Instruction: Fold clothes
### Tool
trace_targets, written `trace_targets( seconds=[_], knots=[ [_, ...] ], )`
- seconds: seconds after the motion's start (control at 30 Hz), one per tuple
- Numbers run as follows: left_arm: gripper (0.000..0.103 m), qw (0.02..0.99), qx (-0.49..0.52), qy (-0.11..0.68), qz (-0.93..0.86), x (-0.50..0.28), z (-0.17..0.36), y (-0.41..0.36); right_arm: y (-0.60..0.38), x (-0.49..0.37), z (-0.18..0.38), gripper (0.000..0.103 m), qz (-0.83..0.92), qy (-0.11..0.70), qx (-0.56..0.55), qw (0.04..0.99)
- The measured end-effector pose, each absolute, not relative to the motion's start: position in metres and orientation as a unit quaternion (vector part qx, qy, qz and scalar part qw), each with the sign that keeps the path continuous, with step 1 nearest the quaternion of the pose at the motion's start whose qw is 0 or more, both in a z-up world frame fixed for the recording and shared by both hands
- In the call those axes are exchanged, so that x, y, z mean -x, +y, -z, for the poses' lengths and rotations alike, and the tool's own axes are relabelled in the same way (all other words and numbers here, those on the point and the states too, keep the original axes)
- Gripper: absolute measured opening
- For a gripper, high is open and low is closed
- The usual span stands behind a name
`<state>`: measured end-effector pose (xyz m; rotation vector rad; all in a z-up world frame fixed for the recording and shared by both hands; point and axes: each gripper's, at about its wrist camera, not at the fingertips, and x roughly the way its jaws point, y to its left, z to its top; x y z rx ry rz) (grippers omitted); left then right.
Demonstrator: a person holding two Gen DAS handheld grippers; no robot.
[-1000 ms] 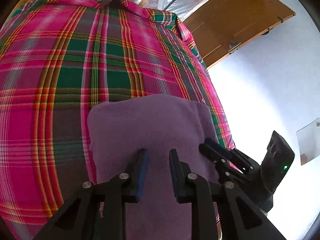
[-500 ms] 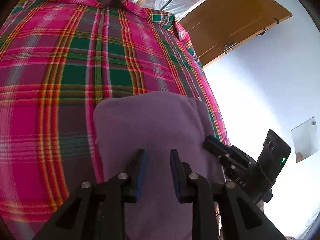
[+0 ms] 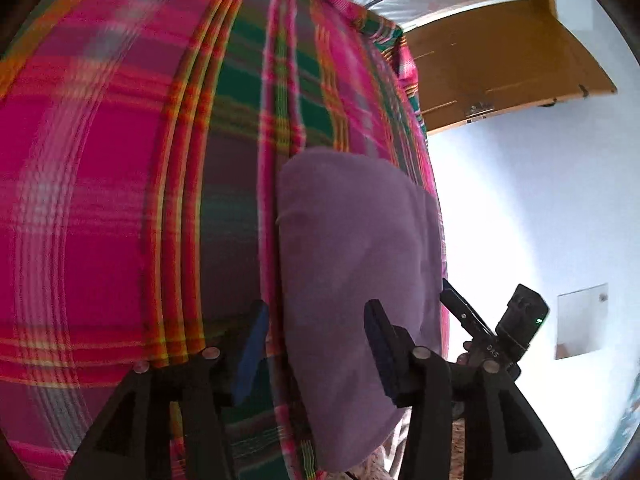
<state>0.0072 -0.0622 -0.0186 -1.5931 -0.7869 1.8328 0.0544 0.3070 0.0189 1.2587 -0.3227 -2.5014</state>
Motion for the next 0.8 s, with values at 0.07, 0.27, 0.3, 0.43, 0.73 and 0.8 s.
trace_targets(
  seconds=[0.07,0.27,0.3,0.43,0.73,0.8],
  knots=[
    [0.05,0.301,0.601,-0.303,-0.676,-0.007,0.024,-0.06,0.311,-0.051,-0.014,0.063,0.862,-0.144,-0.447,0.189],
    [0.053,0.34,0.605,-0.297,-0.656,-0.001,0.03,-0.046,0.316,-0.034,0.0,0.063,0.823,-0.184,-0.481,0.238],
    [0.054,0.344,0.604,-0.299,-0.654,0.0,0.031,-0.045,0.316,-0.032,0.001,0.063,0.818,-0.191,-0.482,0.248],
    [0.056,0.358,0.602,-0.317,-0.639,0.011,0.036,-0.043,0.316,-0.024,0.003,0.063,0.802,-0.197,-0.489,0.28],
    [0.056,0.391,0.609,-0.32,-0.611,0.001,0.034,-0.044,0.313,-0.007,0.004,0.067,0.773,-0.215,-0.496,0.331],
    [0.058,0.397,0.608,-0.327,-0.605,-0.003,0.036,-0.043,0.312,-0.004,0.005,0.067,0.77,-0.218,-0.497,0.336]
  ],
)
